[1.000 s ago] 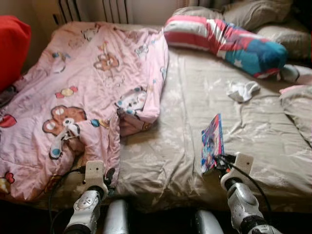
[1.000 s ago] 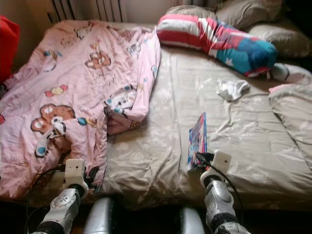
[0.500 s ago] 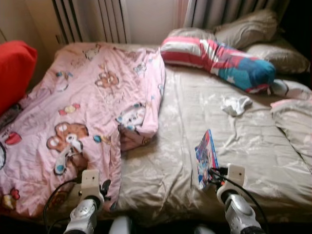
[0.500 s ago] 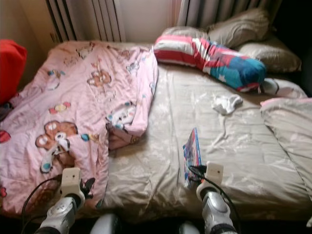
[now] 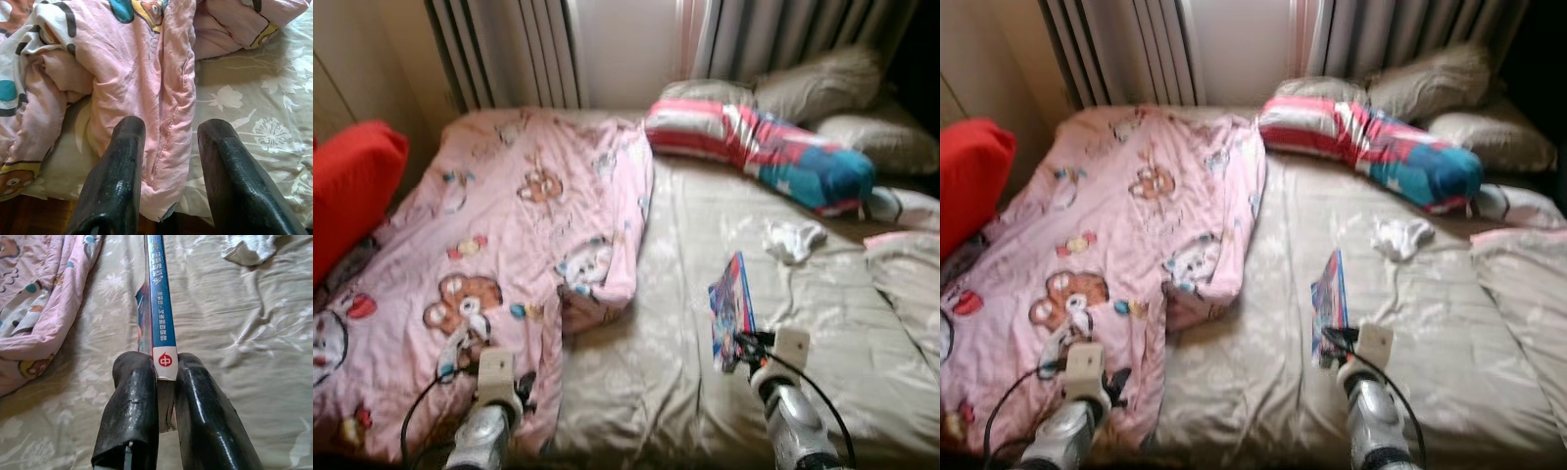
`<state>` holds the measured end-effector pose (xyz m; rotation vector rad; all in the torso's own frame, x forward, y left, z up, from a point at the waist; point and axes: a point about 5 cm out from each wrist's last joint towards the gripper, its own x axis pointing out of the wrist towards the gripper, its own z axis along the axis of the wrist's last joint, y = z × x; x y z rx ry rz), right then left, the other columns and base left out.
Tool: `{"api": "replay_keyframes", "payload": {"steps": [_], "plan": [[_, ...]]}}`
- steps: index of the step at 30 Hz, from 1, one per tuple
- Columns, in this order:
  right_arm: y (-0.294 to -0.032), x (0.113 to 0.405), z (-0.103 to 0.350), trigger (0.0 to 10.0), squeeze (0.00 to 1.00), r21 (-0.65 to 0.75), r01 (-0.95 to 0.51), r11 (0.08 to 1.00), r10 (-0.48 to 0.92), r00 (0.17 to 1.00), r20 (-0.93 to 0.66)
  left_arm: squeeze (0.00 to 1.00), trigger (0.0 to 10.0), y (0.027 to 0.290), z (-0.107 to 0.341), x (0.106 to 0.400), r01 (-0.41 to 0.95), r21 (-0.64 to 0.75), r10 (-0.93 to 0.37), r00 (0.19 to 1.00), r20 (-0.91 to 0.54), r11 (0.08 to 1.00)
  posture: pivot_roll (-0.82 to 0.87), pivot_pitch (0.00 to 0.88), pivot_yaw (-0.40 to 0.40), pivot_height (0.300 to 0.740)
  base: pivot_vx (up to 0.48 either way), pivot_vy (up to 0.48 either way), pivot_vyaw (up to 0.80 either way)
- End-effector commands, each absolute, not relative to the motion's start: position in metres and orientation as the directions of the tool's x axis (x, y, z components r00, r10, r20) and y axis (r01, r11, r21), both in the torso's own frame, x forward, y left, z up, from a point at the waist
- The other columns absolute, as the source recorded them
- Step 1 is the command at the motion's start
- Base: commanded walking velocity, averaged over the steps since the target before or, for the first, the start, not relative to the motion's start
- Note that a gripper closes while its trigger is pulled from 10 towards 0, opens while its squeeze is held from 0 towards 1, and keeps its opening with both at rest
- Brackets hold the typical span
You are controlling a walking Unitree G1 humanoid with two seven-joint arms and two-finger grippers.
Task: Clean up the room
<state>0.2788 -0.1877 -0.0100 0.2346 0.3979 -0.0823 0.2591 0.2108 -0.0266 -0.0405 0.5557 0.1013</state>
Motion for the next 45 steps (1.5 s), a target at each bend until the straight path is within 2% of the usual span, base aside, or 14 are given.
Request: {"api": "replay_keyframes", "payload": {"steps": [1, 14, 45], "plan": [[-0.1898, 0.2837, -0.0018, 10.0, 0.0, 0.194, 0.131, 0.972, -0.06, 0.941, -0.334, 0.0, 10.0, 0.2123, -0.0349, 0.2496, -0.106, -0.001, 0.086, 0.814, -0.574, 0.994, -0.02, 0.0, 0.005, 0.74, 0.0, 0.0, 0.0], [-0.1909, 0.2747, -0.009, 10.0, 0.0, 0.165, 0.14, 0.976, -0.075, 0.933, -0.351, 0.0, 10.0, 0.2076, -0.0428, 0.24, -0.079, 0.018, 0.074, 0.797, -0.6, 0.997, -0.04, 0.0, 0.013, 0.74, 0.0, -0.065, 0.0], [-0.1969, 0.2808, -0.0028, 10.0, 0.0, 0.155, 0.16, 0.975, -0.101, 0.937, -0.335, 0.0, 10.0, 0.2085, -0.0371, 0.246, -0.085, 0.032, 0.088, 0.822, -0.563, 0.996, -0.03, 0.002, 0.011, 0.74, 0.0, -0.389, 0.0]]}}
